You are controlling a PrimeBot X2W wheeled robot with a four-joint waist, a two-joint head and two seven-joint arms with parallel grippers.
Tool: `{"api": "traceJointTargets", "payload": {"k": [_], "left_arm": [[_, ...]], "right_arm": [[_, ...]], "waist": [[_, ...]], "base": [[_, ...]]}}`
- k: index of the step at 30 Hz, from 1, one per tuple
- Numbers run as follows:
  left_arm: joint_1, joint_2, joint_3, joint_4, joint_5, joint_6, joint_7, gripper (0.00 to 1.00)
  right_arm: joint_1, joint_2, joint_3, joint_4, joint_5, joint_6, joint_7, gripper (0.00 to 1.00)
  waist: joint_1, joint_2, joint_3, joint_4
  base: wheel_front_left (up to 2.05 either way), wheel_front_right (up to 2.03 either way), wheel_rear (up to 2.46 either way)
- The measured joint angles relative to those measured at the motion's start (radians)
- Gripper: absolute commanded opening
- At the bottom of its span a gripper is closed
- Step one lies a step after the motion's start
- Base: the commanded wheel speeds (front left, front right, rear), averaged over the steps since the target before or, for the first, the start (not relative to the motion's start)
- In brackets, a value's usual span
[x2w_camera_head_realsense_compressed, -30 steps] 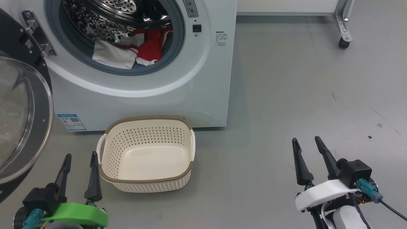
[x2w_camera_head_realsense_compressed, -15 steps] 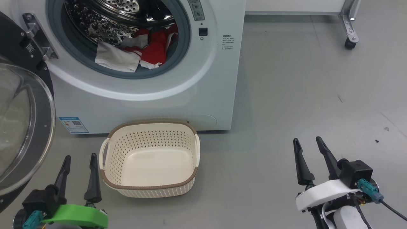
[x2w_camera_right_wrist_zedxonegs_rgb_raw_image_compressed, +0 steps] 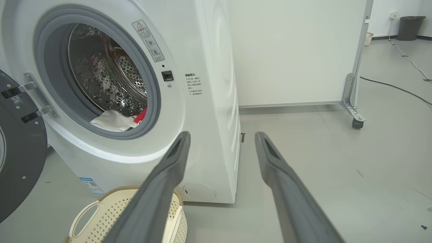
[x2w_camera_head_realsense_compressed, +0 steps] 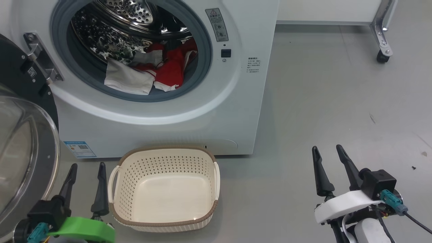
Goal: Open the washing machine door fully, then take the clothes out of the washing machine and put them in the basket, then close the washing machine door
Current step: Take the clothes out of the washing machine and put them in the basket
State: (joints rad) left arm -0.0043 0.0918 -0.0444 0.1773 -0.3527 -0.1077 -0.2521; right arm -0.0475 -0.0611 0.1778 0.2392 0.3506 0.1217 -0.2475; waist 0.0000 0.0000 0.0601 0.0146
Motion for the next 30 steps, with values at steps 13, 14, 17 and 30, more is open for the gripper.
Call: {"api": "traceJointTargets", "payload": {"k": [13,14,17,30], "left_arm": [[0.002,-0.004,-0.026,0.009,-0.008,-0.003,0.0,1.0],[0.002,-0.004,-0.026,0.009,-0.008,-0.003,0.0,1.0],[0.003,-0.004,-0.028,0.009,-0.008,-0.004,0.0,1.0],[0.003,-0.004,-0.035,0.01,-0.009,-0.005,0.0,1.0]], "right_arm": [[0.0,0.001,-0.002,0.001,0.0,0.0,0.0,1.0],[0.0,0.001,-0.002,0.001,0.0,0.0,0.0,1.0],[0.0,0.002,-0.003,0.002,0.0,0.0,0.0,1.0],[0.0,0.003,-0.005,0.004,0.0,0.0,0.0,1.0]], "waist": [[0.0,0.0,-0.003,-0.001],[0.0,0.0,-0.003,-0.001],[0.0,0.0,-0.003,-0.001],[0.0,0.0,-0.004,-0.002]], "base": [[1.13,-1.12,-0.01],[0.87,-0.87,0.0],[0.79,-0.79,0.0],[0.46,-0.46,0.0]]}}
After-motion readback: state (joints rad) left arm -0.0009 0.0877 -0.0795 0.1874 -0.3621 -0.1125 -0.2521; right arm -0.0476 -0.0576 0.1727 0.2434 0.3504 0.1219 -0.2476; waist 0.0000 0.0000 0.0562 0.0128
